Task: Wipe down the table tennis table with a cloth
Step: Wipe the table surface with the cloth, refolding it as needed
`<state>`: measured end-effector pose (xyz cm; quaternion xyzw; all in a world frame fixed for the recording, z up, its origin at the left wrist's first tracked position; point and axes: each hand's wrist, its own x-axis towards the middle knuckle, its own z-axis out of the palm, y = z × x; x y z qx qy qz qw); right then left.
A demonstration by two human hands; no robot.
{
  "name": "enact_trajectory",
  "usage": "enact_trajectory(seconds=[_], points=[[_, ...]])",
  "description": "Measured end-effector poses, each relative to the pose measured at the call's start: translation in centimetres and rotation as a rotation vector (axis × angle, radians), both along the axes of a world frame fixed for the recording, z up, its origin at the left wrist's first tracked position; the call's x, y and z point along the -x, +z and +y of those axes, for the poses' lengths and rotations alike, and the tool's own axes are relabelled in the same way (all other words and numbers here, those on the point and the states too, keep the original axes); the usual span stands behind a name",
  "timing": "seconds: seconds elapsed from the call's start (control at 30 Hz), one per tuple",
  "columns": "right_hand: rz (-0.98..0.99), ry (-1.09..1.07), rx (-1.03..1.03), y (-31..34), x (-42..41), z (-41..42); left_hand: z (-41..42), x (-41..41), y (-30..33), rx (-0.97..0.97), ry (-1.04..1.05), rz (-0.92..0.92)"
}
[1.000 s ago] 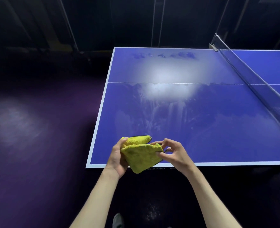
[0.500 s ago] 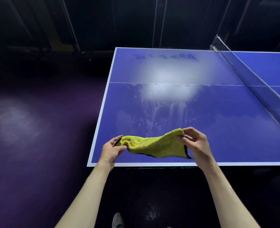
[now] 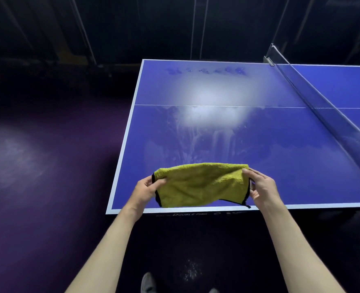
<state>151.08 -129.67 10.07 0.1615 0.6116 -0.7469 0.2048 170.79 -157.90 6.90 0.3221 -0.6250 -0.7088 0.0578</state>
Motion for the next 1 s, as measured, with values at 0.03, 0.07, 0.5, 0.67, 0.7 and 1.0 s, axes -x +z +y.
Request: enact_trajectory(seconds=[0.03, 0.07, 0.5, 0.67, 0.7, 1.0], points=[[-0.005, 0.017, 0.002, -0.1, 0.0, 0.1, 0.1, 0.2, 0.4, -0.089, 0.036, -0.005], [-0.001, 0.039, 0.0, -0.2, -0.1, 0.1, 0.2, 0.5, 0.7, -0.149, 0.075, -0.024], [0.336, 0.304, -0.049, 1.7, -5.3, -4.0, 3.5, 3.8, 3.2, -0.204, 0.132, -0.024], [0.342, 0.338, -0.042, 1.9, -5.7, -5.5, 4.9, 4.5, 3.9, -0.008, 0.091, 0.049], [0.345, 0.357, -0.03, 1.8, -5.8, -5.8, 5.2, 4.6, 3.9, 0.056, 0.079, 0.065], [0.44, 0.41, 0.073, 0.6, -6.7, -8.3, 7.1, 4.7, 4.9, 0.176, -0.062, 0.151]])
